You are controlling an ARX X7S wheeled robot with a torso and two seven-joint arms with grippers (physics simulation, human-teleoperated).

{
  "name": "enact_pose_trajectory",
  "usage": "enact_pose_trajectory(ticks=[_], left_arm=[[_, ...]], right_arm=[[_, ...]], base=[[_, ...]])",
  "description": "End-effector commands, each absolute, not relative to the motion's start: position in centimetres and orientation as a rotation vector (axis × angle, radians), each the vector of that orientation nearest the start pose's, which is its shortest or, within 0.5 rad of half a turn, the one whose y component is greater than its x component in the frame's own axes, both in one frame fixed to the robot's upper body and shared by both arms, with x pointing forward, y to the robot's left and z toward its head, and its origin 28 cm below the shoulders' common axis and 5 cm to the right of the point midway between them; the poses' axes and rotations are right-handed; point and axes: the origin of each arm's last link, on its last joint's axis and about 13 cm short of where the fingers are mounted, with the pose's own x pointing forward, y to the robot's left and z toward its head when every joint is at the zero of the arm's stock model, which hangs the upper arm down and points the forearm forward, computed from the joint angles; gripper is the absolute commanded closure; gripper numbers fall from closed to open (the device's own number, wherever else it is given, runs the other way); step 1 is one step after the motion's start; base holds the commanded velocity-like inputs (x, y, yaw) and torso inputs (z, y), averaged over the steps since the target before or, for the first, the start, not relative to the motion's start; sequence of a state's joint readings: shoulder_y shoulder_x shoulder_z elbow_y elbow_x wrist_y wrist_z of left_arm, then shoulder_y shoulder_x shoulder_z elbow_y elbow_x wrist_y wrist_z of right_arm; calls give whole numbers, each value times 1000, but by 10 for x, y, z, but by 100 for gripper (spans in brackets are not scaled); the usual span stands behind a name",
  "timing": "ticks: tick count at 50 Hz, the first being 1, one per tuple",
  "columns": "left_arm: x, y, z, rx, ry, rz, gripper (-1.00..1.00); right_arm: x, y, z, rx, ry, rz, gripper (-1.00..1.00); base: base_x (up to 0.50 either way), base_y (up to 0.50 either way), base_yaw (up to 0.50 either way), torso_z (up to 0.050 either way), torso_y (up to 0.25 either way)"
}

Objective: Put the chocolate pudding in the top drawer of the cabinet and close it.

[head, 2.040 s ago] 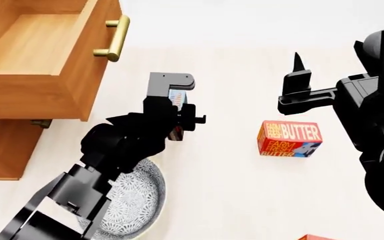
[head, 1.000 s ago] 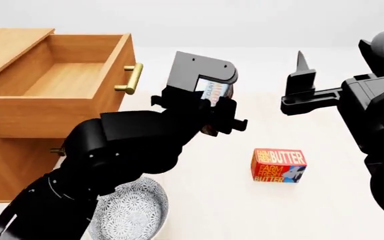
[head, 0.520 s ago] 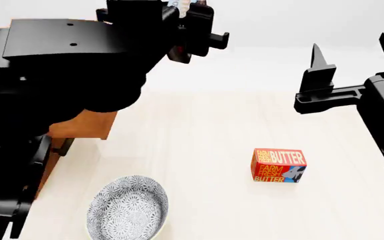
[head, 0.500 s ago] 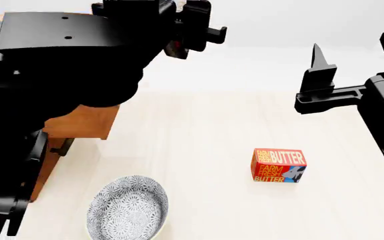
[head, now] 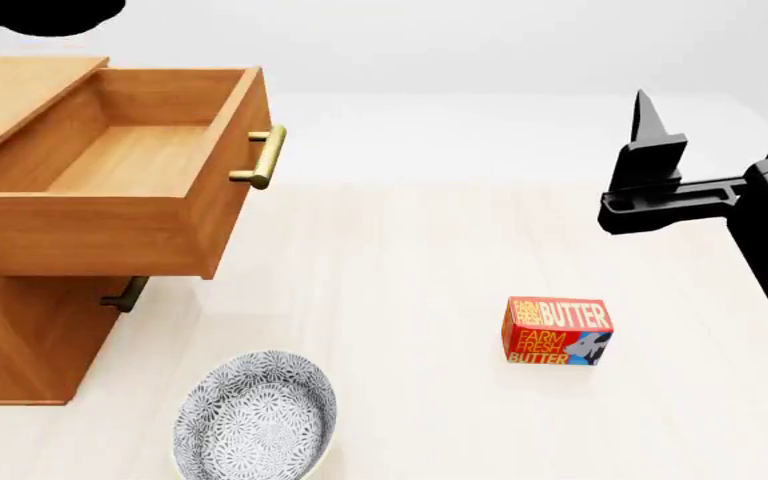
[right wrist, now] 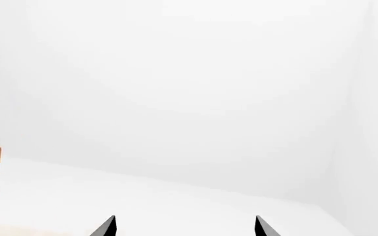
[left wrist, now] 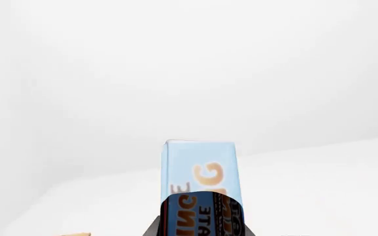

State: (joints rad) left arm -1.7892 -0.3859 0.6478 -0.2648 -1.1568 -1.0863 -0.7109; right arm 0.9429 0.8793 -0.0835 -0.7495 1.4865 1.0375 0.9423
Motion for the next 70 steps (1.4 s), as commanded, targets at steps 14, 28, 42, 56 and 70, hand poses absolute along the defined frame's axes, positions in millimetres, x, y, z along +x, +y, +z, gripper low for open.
enact_pose_trajectory(ticks=[14,28,42,56,70], left_arm=[[342,234,409,251,6,200,100],[365,250,374,282,98,270,100],[390,256,363,305,161,314,100],[407,260,338,312,254,331,100],[413,266,318,302,294,345,100]], right_arm=[[193,-156,287,-177,-220,-33,-100],[197,-157,279,-176,-202,-31,-100],[206,-155,271,-167,-181,-23,-100],[209,-158,267,-160,-170,-28,-100],[211,-157,266,-158,-163,-27,-100]], base=[[0,0,0,0,0],[0,0,0,0,0],[0,0,0,0,0],[0,0,0,0,0],[0,0,0,0,0]])
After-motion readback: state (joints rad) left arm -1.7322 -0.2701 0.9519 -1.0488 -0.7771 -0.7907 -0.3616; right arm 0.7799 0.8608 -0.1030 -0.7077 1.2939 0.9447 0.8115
